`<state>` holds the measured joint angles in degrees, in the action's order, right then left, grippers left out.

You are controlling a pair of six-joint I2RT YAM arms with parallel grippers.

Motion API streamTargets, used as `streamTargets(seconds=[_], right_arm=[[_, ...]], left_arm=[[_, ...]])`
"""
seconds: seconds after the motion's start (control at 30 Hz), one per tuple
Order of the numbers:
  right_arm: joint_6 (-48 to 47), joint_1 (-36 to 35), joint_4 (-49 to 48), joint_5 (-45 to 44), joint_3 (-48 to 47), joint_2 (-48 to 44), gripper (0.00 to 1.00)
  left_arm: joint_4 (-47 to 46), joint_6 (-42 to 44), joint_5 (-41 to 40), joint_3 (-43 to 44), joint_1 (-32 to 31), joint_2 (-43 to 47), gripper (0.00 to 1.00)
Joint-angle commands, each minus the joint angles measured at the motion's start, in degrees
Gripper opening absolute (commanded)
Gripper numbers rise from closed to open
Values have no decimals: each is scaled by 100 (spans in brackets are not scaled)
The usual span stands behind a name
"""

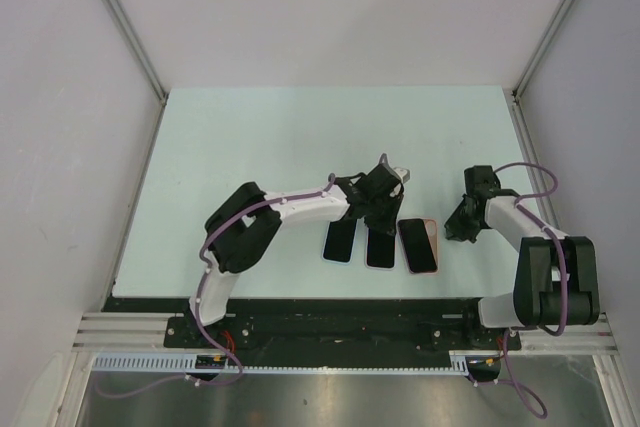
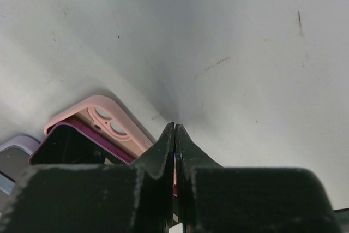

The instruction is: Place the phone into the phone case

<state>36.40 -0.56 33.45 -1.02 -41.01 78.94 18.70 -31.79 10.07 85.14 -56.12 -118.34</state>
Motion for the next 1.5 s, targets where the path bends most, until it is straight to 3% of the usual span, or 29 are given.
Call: streamTargets(seconds=[0.0,1.07,1.47], right_arm=[[25,12,-313,40,85,113,0],[-19,3,-1095,1077,515,553,0],[68,12,-1227,1244,691,623,0]], left_arm=[[20,-152,-145,423,-48,-180,0],[-349,-442,505,1118,-101,-927,0],[-148,-354,312,1549,-84,-1130,0]])
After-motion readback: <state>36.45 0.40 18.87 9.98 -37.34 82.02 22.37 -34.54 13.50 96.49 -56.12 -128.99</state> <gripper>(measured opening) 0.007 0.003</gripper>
